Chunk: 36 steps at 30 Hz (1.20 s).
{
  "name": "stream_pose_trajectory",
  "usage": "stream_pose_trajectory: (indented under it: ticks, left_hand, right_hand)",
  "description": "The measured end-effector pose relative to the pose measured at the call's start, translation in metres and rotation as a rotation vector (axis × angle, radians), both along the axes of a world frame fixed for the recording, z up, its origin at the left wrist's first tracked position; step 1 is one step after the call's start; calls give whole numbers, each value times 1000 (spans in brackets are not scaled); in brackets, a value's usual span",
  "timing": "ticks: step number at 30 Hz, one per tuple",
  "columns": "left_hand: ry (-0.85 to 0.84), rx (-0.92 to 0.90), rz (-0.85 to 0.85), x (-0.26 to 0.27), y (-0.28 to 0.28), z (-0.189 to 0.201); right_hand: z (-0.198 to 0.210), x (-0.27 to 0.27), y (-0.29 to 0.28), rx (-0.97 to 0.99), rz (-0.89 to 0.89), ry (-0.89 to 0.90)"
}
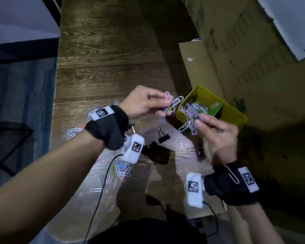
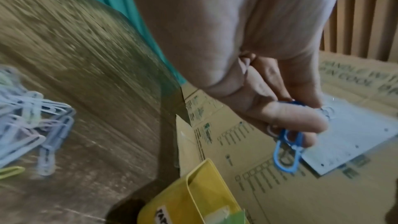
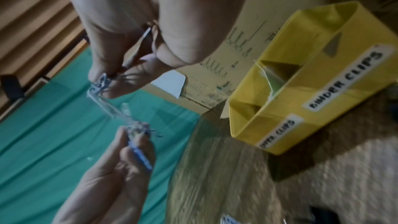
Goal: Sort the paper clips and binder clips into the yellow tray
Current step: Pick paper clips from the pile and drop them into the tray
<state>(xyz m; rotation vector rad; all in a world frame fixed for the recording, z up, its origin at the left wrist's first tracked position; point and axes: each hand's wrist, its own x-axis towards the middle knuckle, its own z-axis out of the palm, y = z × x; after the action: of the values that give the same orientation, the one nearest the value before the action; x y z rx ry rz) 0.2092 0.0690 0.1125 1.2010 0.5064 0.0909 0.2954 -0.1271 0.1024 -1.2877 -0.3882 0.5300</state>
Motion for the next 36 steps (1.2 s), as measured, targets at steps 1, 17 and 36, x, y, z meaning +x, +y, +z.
stream_pose_trajectory:
  ticks: [1,17,36]
  left_hand:
    - [4,6,-18,20,-3,-3]
    - [284,269,5,102,-25,-70]
    - [312,1426,-874,-175,-32,-137]
  right_hand:
    - [3,8,0,24,-37,2]
    - [-50,113,29,-373,-261,76]
    - [-68,-38,62,-533,362,-816]
